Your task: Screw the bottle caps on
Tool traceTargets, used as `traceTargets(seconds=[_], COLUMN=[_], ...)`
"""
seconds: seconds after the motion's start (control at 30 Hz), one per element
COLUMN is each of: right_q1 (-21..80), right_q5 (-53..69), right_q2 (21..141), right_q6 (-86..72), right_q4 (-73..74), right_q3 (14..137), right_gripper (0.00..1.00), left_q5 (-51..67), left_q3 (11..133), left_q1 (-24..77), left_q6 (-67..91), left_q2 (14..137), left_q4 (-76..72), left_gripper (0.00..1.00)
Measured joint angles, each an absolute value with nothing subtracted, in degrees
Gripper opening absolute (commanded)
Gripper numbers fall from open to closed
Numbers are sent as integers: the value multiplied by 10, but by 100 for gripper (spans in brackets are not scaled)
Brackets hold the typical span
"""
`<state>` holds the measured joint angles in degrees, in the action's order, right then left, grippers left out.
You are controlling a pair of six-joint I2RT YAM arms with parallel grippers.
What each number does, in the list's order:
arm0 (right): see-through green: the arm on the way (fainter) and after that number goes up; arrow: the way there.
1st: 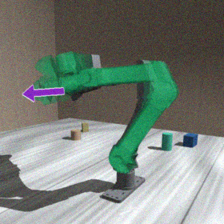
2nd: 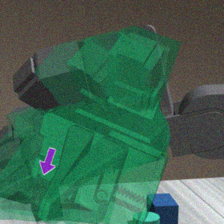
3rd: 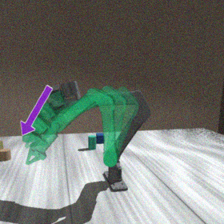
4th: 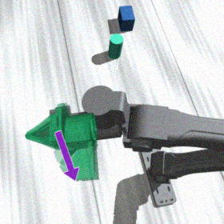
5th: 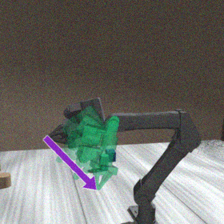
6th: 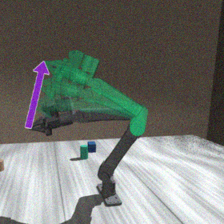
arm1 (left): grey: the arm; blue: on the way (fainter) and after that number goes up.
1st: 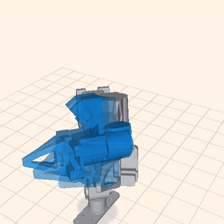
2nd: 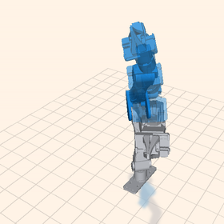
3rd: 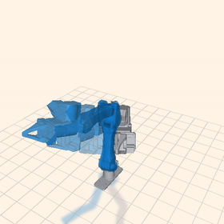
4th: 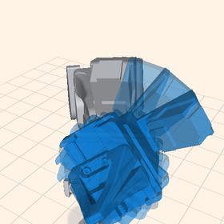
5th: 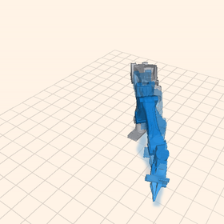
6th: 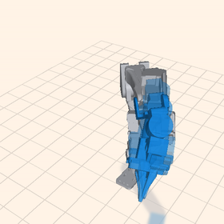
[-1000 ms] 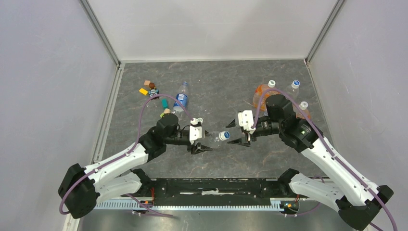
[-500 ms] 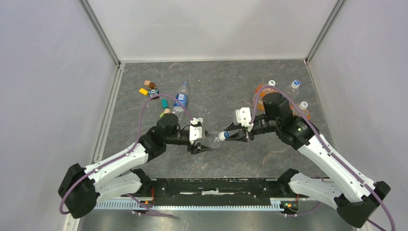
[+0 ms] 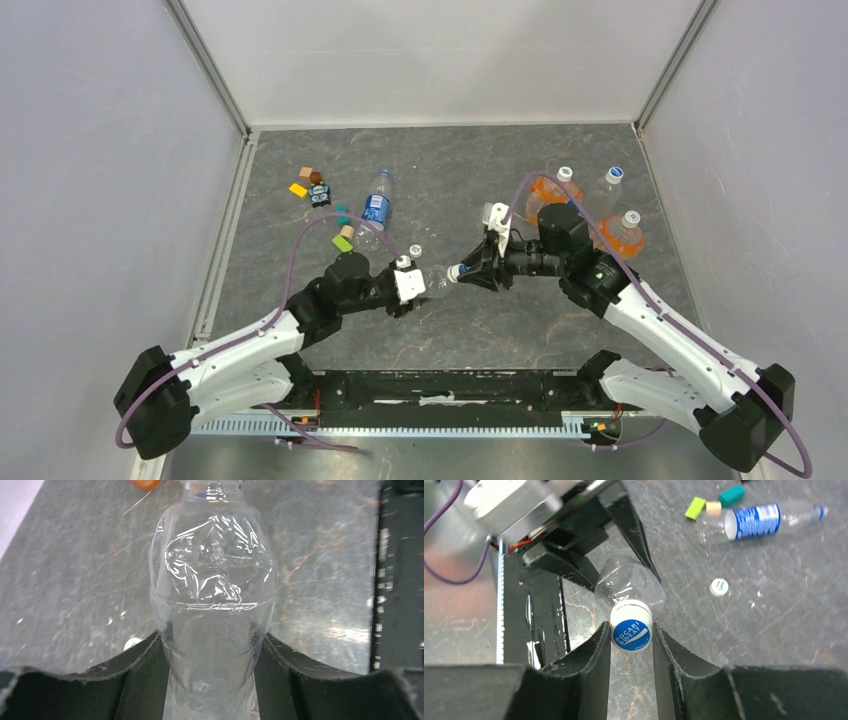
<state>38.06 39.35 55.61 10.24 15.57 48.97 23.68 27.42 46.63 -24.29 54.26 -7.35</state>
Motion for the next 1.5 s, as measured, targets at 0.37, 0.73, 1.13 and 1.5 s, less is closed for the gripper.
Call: traceTargets(seconds=[0.37, 0.73, 1.13, 1.5], right_q1=[386, 398, 396, 393], right_q5=[281, 203, 170, 233], right_q2=[562, 520, 462, 380], right_q6=[-302, -557, -433, -98], right_q4=[-77, -150, -134, -57], right_q3=[310, 245, 259, 330], right_gripper=[0, 24, 65, 68], left_q5=[-49, -229, -236, -77], left_q3=[213, 174, 216, 307], left_q1=[577, 665, 672, 602], left_q6=[-403, -576, -545, -431], left_q2=[519, 519, 518, 534], left_q4=[-83, -195, -150, 13], left_gripper=[2, 2, 2, 2])
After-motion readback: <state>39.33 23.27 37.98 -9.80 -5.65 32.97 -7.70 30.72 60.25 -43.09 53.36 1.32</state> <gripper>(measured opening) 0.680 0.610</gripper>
